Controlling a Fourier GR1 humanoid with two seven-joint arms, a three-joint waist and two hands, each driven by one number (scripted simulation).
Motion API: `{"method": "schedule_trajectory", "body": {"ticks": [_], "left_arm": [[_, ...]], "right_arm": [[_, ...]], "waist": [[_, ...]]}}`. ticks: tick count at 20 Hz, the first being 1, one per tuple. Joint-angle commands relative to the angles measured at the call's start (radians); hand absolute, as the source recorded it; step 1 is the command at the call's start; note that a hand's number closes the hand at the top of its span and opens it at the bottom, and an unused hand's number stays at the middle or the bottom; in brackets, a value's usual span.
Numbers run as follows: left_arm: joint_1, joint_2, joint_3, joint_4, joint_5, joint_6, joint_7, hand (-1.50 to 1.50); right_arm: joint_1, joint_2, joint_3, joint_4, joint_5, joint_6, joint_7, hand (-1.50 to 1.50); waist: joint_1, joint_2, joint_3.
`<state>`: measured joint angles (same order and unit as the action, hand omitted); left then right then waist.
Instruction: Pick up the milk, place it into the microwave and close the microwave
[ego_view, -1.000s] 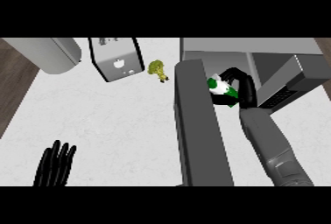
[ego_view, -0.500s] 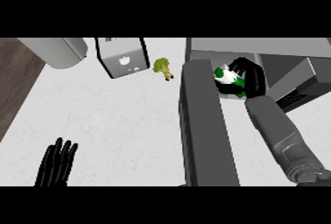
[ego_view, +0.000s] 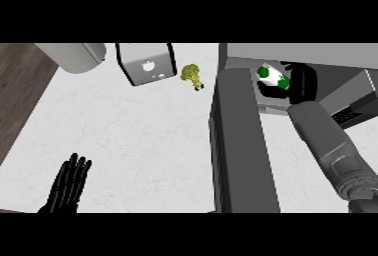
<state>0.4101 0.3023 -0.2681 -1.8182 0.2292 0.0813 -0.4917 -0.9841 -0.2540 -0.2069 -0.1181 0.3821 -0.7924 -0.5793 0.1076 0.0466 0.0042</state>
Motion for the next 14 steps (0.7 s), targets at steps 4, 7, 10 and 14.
{"method": "schedule_trajectory", "body": {"ticks": [4,7,10,14], "left_arm": [[-0.029,0.001,-0.003,-0.007,-0.027,0.018,0.028,-1.50],[-0.045,0.016,0.011,-0.001,-0.016,0.002,0.044,-1.50],[-0.021,0.000,-0.022,0.015,-0.040,0.002,0.011,-1.50],[-0.085,-0.030,-0.029,0.030,-0.025,-0.001,0.027,-1.50]], "right_arm": [[-0.022,-0.021,0.032,0.040,0.045,-0.051,0.027,-1.50],[-0.035,0.006,0.049,0.066,0.062,0.000,0.045,-1.50],[-0.016,0.005,0.031,0.037,0.041,0.075,-0.017,-1.50],[-0.042,0.032,0.007,0.028,0.014,0.142,-0.029,-1.50]], "waist": [[0.019,0.010,0.002],[0.019,0.008,0.001],[0.017,0.007,0.003],[0.012,0.011,0.002]]}}
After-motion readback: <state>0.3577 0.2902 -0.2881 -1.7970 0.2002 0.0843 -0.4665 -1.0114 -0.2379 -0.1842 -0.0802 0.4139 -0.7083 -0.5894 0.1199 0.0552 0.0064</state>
